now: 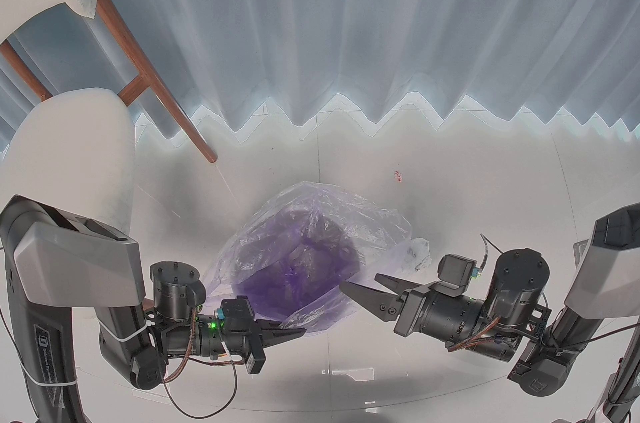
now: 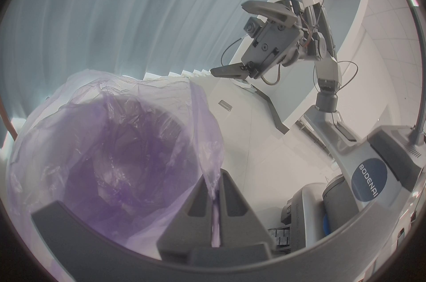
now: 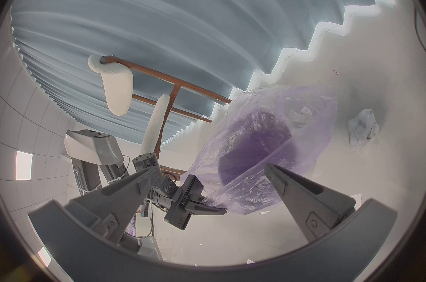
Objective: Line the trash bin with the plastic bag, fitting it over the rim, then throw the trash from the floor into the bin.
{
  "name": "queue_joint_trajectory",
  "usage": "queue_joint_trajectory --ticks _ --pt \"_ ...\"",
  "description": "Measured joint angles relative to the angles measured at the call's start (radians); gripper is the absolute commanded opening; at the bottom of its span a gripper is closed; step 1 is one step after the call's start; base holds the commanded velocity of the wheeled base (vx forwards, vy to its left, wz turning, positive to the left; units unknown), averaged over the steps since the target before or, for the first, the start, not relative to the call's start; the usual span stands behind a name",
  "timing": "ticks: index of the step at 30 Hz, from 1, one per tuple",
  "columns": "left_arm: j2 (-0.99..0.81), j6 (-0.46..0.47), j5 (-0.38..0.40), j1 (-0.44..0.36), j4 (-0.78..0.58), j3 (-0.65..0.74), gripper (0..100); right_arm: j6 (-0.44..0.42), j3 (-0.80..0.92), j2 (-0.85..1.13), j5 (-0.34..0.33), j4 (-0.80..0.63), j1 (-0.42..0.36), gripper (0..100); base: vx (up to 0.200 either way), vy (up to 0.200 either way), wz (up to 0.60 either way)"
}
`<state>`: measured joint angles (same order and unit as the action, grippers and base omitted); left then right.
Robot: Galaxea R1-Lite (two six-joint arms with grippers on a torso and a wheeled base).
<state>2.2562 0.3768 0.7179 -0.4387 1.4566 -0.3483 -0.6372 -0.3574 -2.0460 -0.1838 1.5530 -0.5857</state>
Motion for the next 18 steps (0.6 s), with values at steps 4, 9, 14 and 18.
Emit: queue_joint_trajectory --ticks 4,9,14,18 --pt "0.001 -0.063 0.001 0.002 0.045 -0.004 0 0.0 0.0 -0.004 0.0 0.0 0.0 100 -0.2 0.0 0.0" --pt "-0.004 -0.07 -0.002 0.005 0.048 0.008 0 0.0 -0.001 -0.007 0.0 0.0 0.0 100 -0.2 0.0 0.0" --pt "-0.012 -0.067 -0.003 0.006 0.048 0.011 0 0.0 -0.002 -0.01 0.0 0.0 0.0 100 -0.16 0.0 0.0" --pt "-0.012 -0.051 -0.038 0.006 0.05 0.012 0 0.0 -0.002 -0.013 0.0 0.0 0.001 100 0.0 0.0 0.0"
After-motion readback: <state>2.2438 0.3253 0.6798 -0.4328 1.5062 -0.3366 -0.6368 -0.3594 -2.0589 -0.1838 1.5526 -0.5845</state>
